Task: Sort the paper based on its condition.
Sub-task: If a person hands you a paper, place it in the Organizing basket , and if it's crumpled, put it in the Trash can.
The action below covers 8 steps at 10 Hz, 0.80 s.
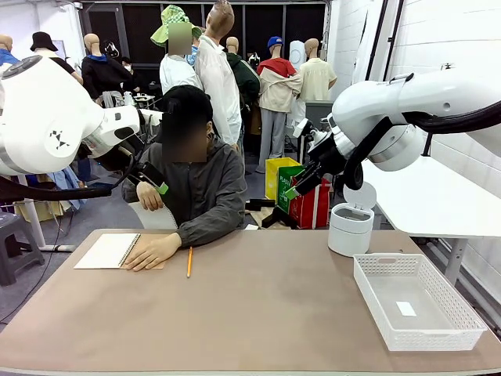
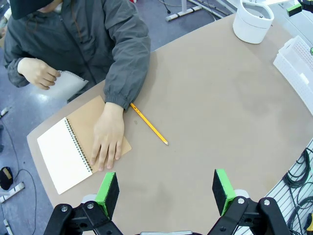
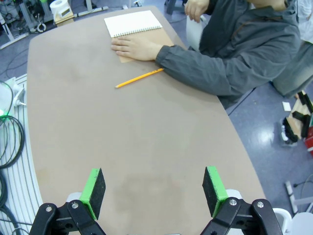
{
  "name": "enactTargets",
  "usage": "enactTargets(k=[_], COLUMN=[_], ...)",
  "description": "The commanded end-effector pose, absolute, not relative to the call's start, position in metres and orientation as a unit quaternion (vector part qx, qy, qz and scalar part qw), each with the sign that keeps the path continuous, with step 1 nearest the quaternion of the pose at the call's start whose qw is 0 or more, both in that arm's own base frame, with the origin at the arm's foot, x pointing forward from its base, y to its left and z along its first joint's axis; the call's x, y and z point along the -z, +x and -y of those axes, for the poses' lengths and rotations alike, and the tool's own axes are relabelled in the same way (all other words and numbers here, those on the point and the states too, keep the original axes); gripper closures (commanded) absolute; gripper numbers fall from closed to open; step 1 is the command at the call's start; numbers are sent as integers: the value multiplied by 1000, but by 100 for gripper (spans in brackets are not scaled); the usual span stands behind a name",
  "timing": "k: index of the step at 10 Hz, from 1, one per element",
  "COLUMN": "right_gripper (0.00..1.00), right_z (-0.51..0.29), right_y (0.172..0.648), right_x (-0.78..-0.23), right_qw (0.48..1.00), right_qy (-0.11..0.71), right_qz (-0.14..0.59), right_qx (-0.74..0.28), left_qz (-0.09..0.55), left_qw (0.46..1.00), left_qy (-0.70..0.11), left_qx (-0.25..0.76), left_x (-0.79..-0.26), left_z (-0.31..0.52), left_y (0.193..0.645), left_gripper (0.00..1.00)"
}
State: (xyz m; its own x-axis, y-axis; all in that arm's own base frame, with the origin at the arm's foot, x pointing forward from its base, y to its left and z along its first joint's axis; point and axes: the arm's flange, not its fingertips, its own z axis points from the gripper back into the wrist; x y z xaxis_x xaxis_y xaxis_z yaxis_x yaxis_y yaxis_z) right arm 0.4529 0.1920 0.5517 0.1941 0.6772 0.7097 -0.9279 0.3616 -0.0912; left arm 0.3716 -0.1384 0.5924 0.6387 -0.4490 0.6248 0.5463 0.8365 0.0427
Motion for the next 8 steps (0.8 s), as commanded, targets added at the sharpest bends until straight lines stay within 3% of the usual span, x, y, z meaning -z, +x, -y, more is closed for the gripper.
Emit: enactTargets(k=[1, 8], right_gripper=[0, 0], right_z=[-192, -192], right_y=[453, 453], right_x=[-552, -552], right_qw=[752, 752], right_qy=[180, 180], right_qz=[344, 344], right_qx=[-533, -533], left_qz=[325, 325], left_qw=[902, 902], left_qy=[-76, -76], left_qx=[275, 275], left_x=[-594, -594], left_z=[137, 137], left_y=[372, 372], left_gripper=[0, 0])
